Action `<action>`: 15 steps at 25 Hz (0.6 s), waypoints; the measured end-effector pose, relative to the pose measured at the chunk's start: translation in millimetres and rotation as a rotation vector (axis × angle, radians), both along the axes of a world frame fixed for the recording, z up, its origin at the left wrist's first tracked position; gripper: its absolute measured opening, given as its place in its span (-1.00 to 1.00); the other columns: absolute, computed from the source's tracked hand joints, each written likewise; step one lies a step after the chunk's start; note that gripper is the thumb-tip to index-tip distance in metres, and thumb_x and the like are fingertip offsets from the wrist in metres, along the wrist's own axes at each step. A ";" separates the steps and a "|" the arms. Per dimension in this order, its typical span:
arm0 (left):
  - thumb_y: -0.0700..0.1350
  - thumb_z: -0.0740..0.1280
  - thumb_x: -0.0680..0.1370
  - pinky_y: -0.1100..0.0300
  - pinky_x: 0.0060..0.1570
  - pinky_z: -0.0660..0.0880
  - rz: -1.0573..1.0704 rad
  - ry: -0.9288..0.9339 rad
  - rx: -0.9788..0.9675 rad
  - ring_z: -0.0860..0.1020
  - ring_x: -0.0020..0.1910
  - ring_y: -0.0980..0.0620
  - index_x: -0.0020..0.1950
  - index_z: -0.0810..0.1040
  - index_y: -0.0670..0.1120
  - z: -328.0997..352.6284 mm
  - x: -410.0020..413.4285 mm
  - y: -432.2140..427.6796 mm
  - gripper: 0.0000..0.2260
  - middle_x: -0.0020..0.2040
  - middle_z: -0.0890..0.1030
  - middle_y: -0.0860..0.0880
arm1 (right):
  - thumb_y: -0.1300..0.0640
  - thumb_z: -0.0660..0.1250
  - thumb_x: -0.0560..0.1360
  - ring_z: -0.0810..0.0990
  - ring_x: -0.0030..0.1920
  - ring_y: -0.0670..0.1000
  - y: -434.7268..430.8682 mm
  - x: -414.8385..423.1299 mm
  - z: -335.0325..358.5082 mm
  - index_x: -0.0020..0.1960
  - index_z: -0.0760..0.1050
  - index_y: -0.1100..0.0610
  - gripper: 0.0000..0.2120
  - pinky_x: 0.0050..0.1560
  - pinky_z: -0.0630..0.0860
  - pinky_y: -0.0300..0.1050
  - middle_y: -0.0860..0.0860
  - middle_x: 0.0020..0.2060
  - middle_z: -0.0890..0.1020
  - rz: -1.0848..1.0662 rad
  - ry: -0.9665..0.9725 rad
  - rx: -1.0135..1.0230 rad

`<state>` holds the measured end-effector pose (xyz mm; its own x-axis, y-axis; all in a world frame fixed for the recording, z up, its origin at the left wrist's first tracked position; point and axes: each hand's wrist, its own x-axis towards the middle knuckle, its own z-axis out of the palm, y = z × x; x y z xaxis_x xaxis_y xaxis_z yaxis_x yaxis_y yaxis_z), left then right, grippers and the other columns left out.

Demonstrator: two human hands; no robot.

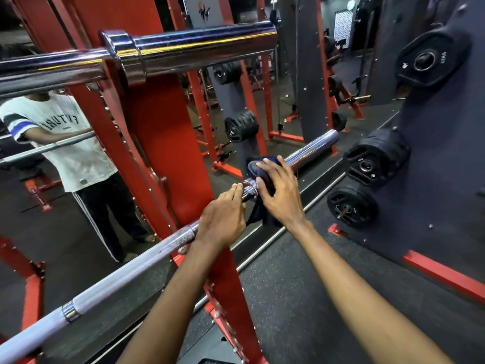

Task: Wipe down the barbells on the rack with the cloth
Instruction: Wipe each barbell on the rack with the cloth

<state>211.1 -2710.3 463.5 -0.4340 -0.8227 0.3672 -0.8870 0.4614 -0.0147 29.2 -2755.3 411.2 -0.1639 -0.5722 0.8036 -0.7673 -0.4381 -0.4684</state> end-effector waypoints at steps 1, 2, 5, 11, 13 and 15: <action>-0.06 0.18 0.65 -0.01 0.18 0.51 0.003 0.012 -0.008 0.51 0.35 -0.12 0.57 0.28 -0.16 -1.1 0.0 -0.6 -0.51 0.51 0.42 -0.11 | 0.03 0.34 0.60 0.37 0.53 0.13 -6.6 -8.1 1.2 0.36 0.56 0.09 -0.64 0.58 0.23 -0.01 -0.02 0.34 0.61 -0.017 -0.045 -0.027; -0.05 0.18 0.65 -0.01 0.17 0.51 0.007 0.015 -0.009 0.51 0.34 -0.12 0.58 0.27 -0.15 -1.6 -0.2 -0.8 -0.51 0.51 0.42 -0.10 | 0.09 0.36 0.56 0.44 0.47 0.15 -13.7 -17.3 4.9 0.32 0.58 0.11 -0.66 0.59 0.25 0.06 -0.02 0.29 0.64 -0.032 -0.107 -0.042; -0.07 0.18 0.64 0.01 0.09 0.53 0.011 -0.011 -0.058 0.55 0.28 -0.11 0.63 0.18 -0.11 -4.3 -1.3 -0.4 -0.45 0.52 0.41 -0.12 | 0.13 0.37 0.53 0.55 0.33 0.07 -31.1 -30.9 12.4 0.24 0.60 0.11 -0.71 0.56 0.26 0.20 -0.04 0.21 0.68 -0.049 -0.199 -0.038; 0.18 0.09 0.67 0.02 0.00 0.55 0.052 -0.008 -0.099 0.58 0.23 -0.12 0.64 0.03 0.19 -8.1 -7.6 -1.9 -0.46 0.52 0.41 -0.07 | -0.04 0.37 0.62 0.48 0.44 0.12 -26.5 -16.1 -4.4 0.32 0.61 -0.05 -0.72 0.57 0.25 0.08 -0.14 0.27 0.63 0.120 -0.028 -0.030; 0.24 0.04 0.67 0.00 0.07 0.53 0.082 0.026 -0.038 0.52 0.32 -0.13 0.63 -0.01 0.26 -5.4 -10.0 -2.3 -0.47 0.56 0.35 -0.04 | 0.00 0.40 0.61 0.51 0.38 0.05 -27.0 -22.0 1.4 0.27 0.64 -0.04 -0.76 0.55 0.28 0.02 -0.14 0.21 0.66 0.130 -0.013 -0.048; 0.28 0.01 0.66 -0.02 0.09 0.52 0.111 0.045 0.001 0.47 0.38 -0.13 0.62 -0.03 0.30 -2.1 -13.0 -3.8 -0.48 0.59 0.28 -0.02 | 0.00 0.40 0.59 0.58 0.23 0.00 -41.7 -34.2 15.3 0.17 0.67 -0.07 -0.82 0.45 0.40 0.02 -0.14 0.08 0.69 0.092 -0.019 -0.029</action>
<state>198.1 -2714.1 461.4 -0.3233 -0.8650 0.3836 -0.9325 0.3602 0.0264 -5.0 -2797.0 426.5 -0.1272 -0.5618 0.8175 -0.7142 -0.5200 -0.4685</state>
